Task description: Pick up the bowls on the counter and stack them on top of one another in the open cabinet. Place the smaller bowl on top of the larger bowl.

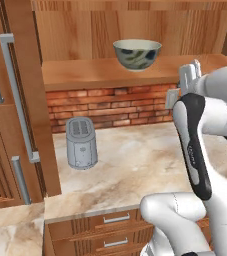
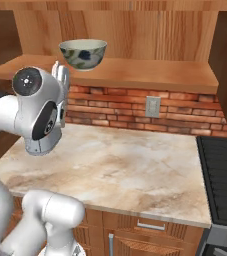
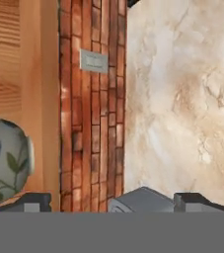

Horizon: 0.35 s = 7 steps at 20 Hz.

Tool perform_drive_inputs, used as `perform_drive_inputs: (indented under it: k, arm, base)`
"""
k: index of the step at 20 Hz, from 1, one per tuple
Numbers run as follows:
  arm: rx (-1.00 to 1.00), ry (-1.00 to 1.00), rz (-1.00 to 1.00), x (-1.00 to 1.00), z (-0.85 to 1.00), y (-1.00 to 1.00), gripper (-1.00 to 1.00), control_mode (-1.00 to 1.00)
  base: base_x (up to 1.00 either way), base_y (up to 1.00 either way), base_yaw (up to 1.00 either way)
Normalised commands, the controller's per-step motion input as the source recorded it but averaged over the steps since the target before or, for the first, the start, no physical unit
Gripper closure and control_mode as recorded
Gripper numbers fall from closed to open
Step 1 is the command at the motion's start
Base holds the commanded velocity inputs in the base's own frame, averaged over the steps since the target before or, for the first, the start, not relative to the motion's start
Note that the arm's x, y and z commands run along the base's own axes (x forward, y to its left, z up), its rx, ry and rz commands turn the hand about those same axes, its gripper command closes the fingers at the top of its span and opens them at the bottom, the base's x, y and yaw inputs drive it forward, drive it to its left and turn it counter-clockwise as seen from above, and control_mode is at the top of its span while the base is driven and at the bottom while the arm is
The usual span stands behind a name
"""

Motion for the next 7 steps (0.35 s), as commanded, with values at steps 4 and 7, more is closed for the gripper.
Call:
perform_drive_inputs:
  k: [4,7]
  arm:
    - [0.06,0.13,-0.09,-0.62,-0.86,-0.88,-1.00,-1.00]
    - [0.09,0.15,-0.07,-0.19,-0.81,-0.76,-1.00,-1.00]
  base:
    - [0.00,0.00,0.00]
    - [0.00,0.00,0.00]
